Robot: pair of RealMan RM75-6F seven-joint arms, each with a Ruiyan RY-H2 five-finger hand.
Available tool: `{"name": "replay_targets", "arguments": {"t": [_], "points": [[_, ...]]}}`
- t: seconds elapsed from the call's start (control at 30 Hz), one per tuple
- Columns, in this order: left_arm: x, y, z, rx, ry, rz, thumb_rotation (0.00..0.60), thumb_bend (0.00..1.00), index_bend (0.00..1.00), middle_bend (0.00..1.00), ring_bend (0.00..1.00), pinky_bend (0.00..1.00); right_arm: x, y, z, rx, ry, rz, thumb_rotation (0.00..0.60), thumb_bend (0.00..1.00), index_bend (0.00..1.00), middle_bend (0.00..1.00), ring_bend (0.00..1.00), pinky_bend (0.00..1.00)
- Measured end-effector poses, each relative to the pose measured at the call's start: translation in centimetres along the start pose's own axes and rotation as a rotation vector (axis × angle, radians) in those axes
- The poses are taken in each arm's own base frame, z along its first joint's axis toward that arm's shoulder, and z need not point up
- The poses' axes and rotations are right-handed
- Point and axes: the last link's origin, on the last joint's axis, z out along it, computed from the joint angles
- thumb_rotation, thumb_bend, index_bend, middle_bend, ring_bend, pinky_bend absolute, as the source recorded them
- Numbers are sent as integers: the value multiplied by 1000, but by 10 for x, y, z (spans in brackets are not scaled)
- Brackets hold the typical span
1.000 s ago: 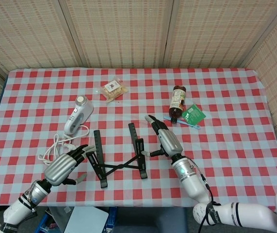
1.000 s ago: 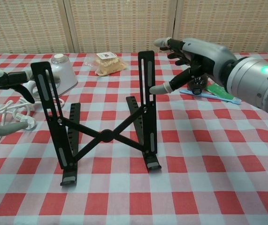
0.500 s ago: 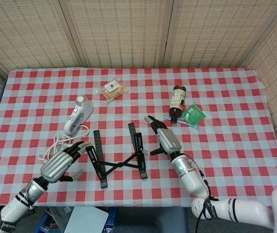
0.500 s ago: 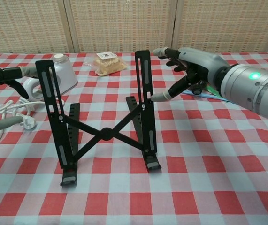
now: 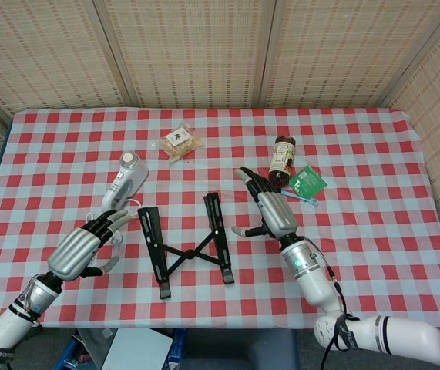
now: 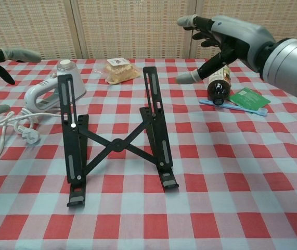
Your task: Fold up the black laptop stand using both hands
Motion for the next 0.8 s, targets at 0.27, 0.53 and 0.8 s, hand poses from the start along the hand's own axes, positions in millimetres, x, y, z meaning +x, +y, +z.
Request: {"name": "replay_targets", "arguments": {"t": [0.27, 0.53, 0.8], "points": [[2, -8, 3, 5, 8, 48, 600, 386, 0, 0, 12, 230, 11, 0, -8, 33, -2, -36, 600, 112, 0, 0, 0, 0], [-10, -9, 26, -99, 11, 215, 600, 386, 0, 0, 12, 218, 11, -6, -21, 159, -90, -204, 600, 89, 0, 0, 0, 0], [-29, 1, 64, -200, 5, 375, 600, 358, 0, 0, 1, 213, 6, -6, -30, 338, -170, -528, 600, 4, 0, 0, 0, 0]]}}
